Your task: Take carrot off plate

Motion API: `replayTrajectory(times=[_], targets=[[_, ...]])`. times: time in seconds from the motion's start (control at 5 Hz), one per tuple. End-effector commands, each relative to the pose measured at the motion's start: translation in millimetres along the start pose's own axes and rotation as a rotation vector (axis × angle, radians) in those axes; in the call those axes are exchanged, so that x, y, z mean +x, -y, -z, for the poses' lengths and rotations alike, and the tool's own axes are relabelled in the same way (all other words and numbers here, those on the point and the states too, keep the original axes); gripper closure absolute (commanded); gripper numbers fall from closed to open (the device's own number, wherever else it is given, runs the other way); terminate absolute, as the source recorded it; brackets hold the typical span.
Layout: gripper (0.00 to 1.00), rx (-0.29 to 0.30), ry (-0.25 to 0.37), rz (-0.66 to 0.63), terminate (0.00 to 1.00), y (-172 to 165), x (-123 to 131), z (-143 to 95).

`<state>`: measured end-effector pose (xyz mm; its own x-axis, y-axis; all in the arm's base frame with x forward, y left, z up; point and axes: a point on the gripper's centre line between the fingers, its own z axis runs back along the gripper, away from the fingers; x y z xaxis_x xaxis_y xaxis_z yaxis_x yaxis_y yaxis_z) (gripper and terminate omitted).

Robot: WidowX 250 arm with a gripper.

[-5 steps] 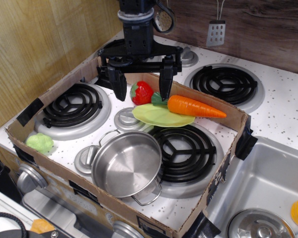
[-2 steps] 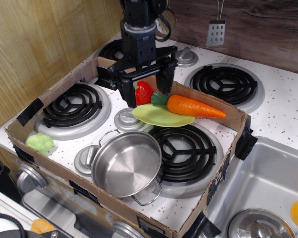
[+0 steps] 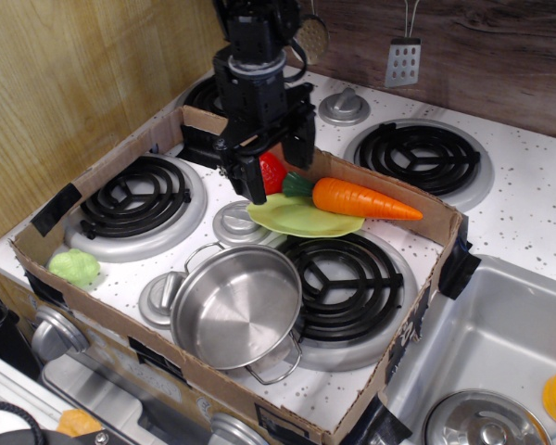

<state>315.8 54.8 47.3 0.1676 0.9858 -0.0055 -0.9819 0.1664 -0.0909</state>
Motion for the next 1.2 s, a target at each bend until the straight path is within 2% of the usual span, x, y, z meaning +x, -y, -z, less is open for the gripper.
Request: replayTrajectory(times=[0.0, 0.4, 0.8, 1.0], targets=[[0.0, -0.104, -0.015, -0.118, 0.0, 2.4, 2.4, -13.2], [0.0, -0.078, -0.071, -0.124, 0.0, 14.1, -11.4, -5.8], [0.0, -0.152, -0.129, -0.125, 0.0, 20.0, -16.5, 17.1], [0.0, -0.15, -0.156, -0.121, 0.0, 18.7, -17.1, 25.3]])
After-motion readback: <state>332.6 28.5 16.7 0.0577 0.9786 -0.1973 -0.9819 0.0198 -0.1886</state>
